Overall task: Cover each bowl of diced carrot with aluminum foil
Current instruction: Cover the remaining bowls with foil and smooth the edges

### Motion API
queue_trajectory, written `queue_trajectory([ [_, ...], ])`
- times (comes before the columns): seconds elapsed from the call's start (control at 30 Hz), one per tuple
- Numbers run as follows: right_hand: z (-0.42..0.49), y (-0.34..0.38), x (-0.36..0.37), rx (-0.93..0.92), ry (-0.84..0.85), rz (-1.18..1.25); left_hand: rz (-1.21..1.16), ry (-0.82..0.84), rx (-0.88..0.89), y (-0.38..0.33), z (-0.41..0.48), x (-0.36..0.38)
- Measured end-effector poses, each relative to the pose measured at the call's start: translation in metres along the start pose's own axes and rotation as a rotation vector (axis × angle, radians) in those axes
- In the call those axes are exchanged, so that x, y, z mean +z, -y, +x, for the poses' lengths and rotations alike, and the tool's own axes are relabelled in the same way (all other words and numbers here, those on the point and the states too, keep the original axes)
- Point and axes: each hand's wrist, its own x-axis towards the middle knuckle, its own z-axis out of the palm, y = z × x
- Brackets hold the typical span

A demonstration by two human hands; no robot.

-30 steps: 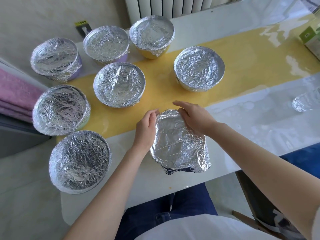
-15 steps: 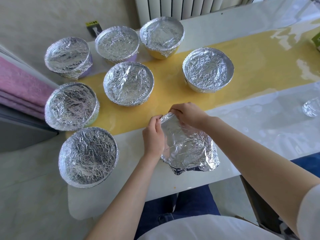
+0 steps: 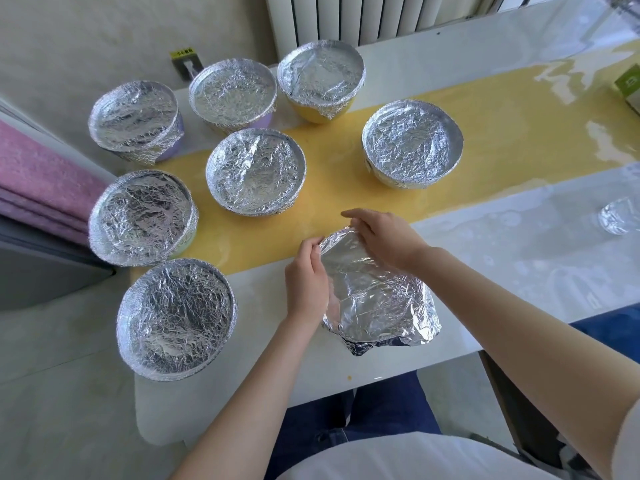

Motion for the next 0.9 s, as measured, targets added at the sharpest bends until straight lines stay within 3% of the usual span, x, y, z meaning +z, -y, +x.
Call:
queue_trajectory([
  [0.27,-0.021,-0.026,0.004,0.244,-0.024,0.341,-0.196,0.0,-0.186,-0.008,-0.013,0.0],
  [0.5,-0.021,-0.023,0.004,0.296,-0.006,0.426,-0.303,-0.064,-0.266,-0.019,-0.016,0.001],
  [0.67,-0.021,-0.023,0.004,0.308,-0.017,0.408,-0.29,-0.064,-0.252,-0.018,-0.017,0.002],
  [0.8,-0.027,-0.019,0.002,0.239,-0.021,0.127,-0.276,-0.049,-0.275,-0.015,-0.018,0.002],
  [0.9,-0.037,-0.013,0.0,0.198,-0.12,0.071,-0.245,-0.103,-0.335,-0.013,-0.025,0.002],
])
